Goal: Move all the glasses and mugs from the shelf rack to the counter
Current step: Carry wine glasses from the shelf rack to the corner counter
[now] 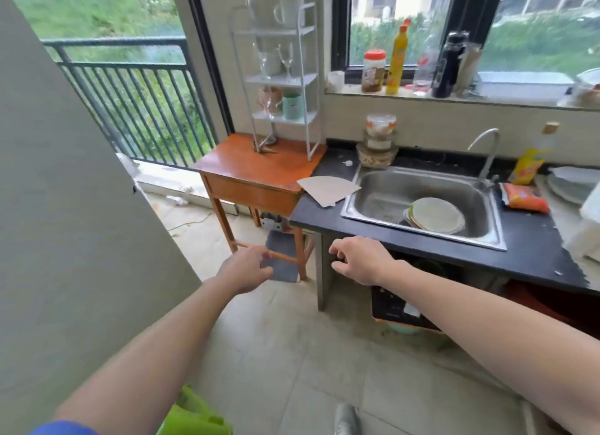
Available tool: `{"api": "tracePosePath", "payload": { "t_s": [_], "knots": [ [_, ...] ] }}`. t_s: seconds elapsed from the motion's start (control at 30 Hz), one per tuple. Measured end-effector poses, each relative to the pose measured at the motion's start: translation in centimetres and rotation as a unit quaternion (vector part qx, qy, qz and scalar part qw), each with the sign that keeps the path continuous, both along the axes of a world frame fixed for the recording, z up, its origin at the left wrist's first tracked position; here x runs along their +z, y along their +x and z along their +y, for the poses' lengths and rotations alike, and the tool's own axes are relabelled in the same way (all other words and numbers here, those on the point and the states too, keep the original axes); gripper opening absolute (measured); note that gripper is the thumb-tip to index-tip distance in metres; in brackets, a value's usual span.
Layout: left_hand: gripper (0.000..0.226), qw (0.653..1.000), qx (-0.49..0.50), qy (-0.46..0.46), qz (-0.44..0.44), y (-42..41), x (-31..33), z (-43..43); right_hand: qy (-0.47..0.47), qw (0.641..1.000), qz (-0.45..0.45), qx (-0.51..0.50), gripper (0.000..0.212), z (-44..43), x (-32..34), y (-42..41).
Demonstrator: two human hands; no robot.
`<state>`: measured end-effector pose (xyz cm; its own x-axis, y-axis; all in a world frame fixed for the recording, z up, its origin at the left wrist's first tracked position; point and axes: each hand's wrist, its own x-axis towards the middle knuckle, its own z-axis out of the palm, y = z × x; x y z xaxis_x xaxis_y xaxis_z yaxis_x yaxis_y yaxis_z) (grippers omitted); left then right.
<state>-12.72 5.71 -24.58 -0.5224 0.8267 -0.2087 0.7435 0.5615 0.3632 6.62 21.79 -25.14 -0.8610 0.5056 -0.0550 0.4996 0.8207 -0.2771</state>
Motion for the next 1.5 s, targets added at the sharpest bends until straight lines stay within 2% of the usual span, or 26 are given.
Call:
{"api": "tracePosePath", "payload": {
  "t_s": [0.1,0.3,0.53,0.7,0.9,1.1,1.23,1.33,1.5],
  "knots": [
    [0.028,0.999,0.049,0.008,0.001,-5.6,1.7,1.8,-0.011,0.999,0.018,0.033,0.03,3.4,1.2,-7.0],
    [0.032,0.993,0.113,0.032,0.003,-15.8,4.7,6.3,0.0,0.997,0.06,0.057,0.036,10.3,4.6,-19.0],
    [0.03,0.992,0.107,0.072,0.006,-26.7,6.6,11.5,0.04,0.994,0.083,0.053,0.039,16.2,7.7,-30.5],
    [0.031,0.994,0.054,0.09,0.012,-35.6,8.1,16.8,0.065,0.99,0.125,-0.002,0.04,20.6,9.1,-37.9],
    [0.029,0.992,-0.02,0.121,-0.001,-46.1,12.3,25.2,0.062,0.976,0.174,-0.117,0.039,26.6,12.8,-45.5],
    [0.012,0.975,-0.029,0.204,-0.081,-50.1,14.7,33.2,0.058,0.96,0.206,-0.181,0.04,31.7,14.6,-48.5],
    [0.007,0.963,-0.033,0.239,-0.118,-52.1,14.9,39.9,0.01,0.942,0.236,-0.24,0.047,36.3,13.8,-51.2],
    [0.017,0.96,-0.034,0.242,-0.138,-53.4,14.1,44.8,-0.05,0.917,0.271,-0.289,0.057,40.0,12.3,-53.2],
    [0.049,0.95,0.015,0.247,-0.19,-55.7,12.4,52.5,-0.136,0.867,0.336,-0.343,0.074,45.6,10.2,-56.4]
  ]
}}
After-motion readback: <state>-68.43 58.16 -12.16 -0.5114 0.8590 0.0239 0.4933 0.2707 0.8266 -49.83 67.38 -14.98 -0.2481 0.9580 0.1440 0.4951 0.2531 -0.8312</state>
